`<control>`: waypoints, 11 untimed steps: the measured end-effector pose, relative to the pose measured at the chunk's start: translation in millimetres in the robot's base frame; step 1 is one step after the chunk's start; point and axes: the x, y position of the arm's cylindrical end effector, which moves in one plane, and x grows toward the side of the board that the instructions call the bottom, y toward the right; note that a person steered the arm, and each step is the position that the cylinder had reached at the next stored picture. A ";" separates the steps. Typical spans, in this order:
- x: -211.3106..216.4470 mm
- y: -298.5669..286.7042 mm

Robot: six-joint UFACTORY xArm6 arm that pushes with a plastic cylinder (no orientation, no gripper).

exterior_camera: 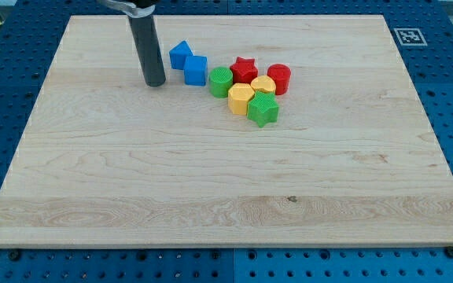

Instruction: Place the blue cube top of the green circle

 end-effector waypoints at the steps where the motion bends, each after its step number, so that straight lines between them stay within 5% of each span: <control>1: 0.1 12.4; 4: 12.0 36.6; 11: -45.9 85.8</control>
